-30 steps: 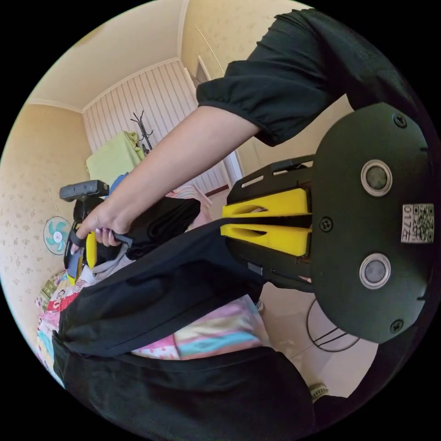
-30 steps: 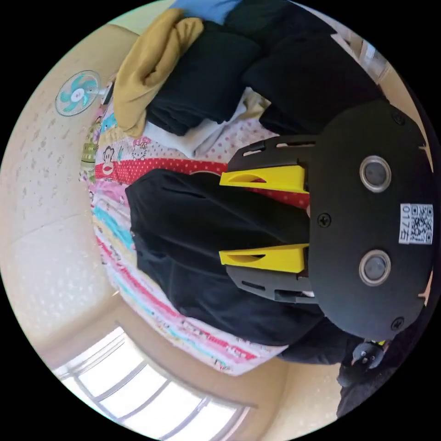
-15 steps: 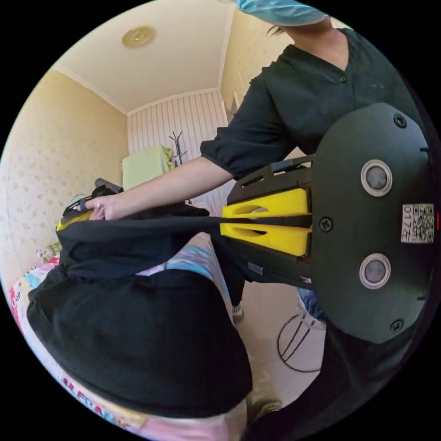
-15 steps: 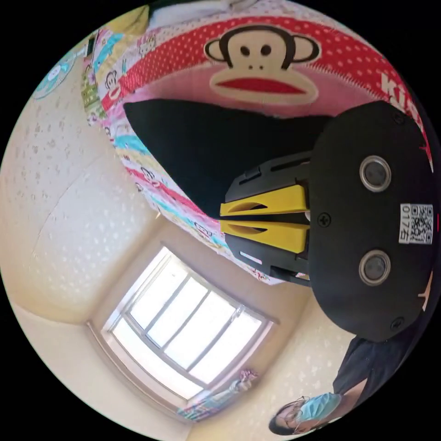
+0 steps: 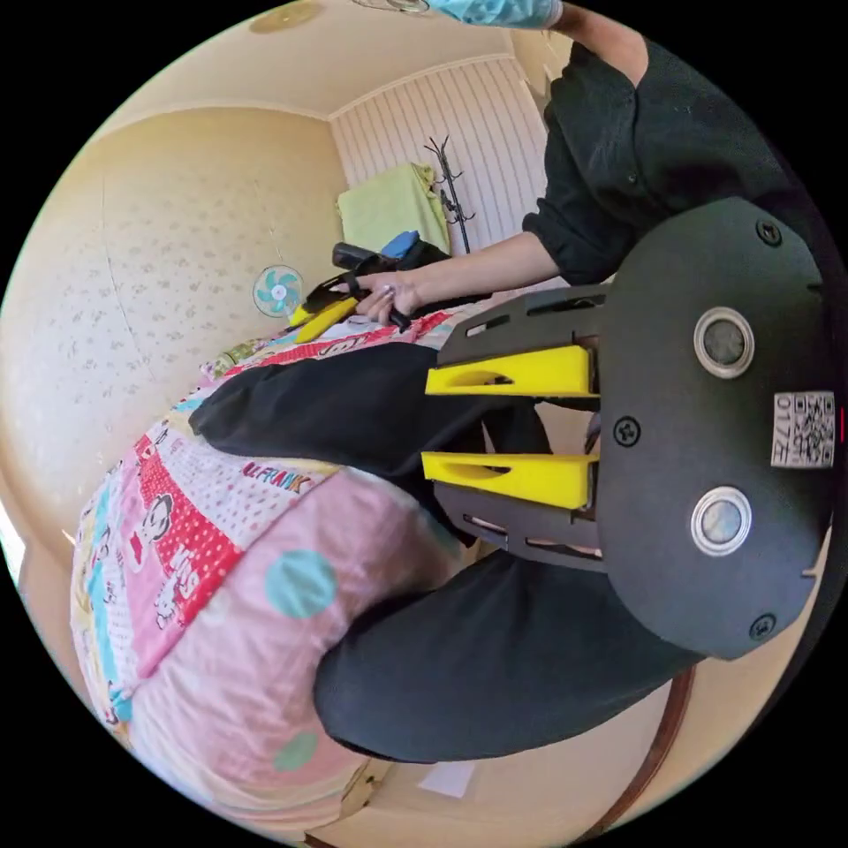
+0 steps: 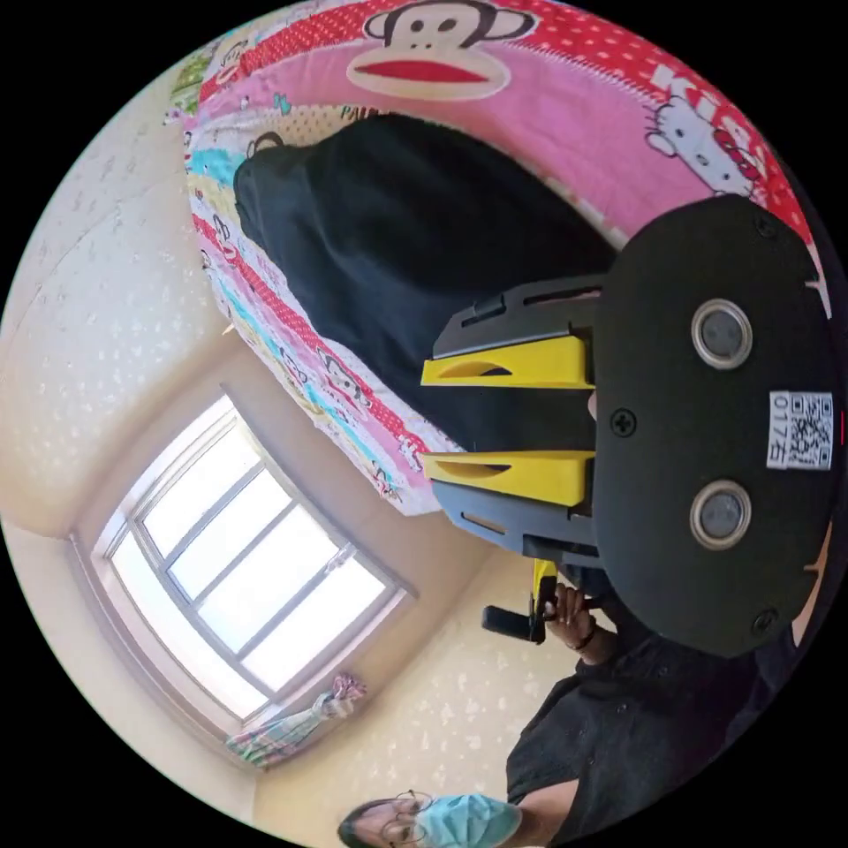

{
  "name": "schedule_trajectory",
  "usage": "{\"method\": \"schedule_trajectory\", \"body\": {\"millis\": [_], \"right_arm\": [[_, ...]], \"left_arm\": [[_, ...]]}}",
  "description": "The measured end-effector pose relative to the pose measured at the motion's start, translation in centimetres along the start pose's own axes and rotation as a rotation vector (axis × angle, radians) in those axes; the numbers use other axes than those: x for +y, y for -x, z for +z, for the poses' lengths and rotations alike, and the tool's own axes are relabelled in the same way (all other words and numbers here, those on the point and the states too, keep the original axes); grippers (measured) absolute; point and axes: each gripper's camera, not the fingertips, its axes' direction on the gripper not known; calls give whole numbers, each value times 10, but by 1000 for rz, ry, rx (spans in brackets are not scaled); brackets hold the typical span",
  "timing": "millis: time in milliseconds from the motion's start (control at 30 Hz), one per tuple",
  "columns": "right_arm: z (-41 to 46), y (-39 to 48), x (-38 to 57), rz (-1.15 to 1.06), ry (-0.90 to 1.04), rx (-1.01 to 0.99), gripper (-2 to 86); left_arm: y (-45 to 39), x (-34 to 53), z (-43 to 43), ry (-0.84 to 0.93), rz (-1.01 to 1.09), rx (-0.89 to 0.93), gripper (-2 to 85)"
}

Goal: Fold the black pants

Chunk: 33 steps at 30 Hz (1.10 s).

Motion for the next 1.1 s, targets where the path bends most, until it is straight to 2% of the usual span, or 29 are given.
{"method": "schedule_trajectory", "body": {"millis": [133, 200, 267, 367, 467, 533, 567, 667, 700, 767, 867, 967, 1100], "right_arm": [[3, 4, 82, 67, 38, 51, 108], [5, 28, 121, 50, -87, 76, 102], [9, 48, 134, 3, -88, 113, 86], [16, 53, 134, 53, -3, 208, 52], [2, 46, 132, 39, -58, 109, 62], [3, 41, 136, 22, -89, 70, 77], [13, 34, 137, 51, -33, 34, 81], [15, 30, 145, 83, -45, 3, 58], [10, 30, 145, 77, -48, -1, 46], [-6, 35, 140, 44, -54, 3, 34], [-41, 53, 130, -2, -85, 8, 26], [-53, 63, 125, -22, -18, 68, 25], [-11, 35, 130, 81, 216, 150, 36]], "left_arm": [[-11, -33, 69, -42, 133, -182, 108], [-3, -36, 108, -15, 168, -264, 97], [0, -23, 106, -87, 162, -183, 79], [2, -11, 101, -64, 150, -85, 48], [-1, -3, 94, -52, 135, -34, 41], [-7, 5, 94, -61, 151, -48, 43], [-11, 10, 95, -61, 149, -65, 46], [-31, 17, 107, -31, 211, -53, 80], [-36, 18, 108, -28, 224, -85, 83], [-59, 11, 112, 57, 324, -287, 53], [-85, 0, 88, 139, 449, -200, 24], [-105, 5, 70, 191, 554, -151, 12], [-84, 10, 87, 228, 419, -148, 12]]}}
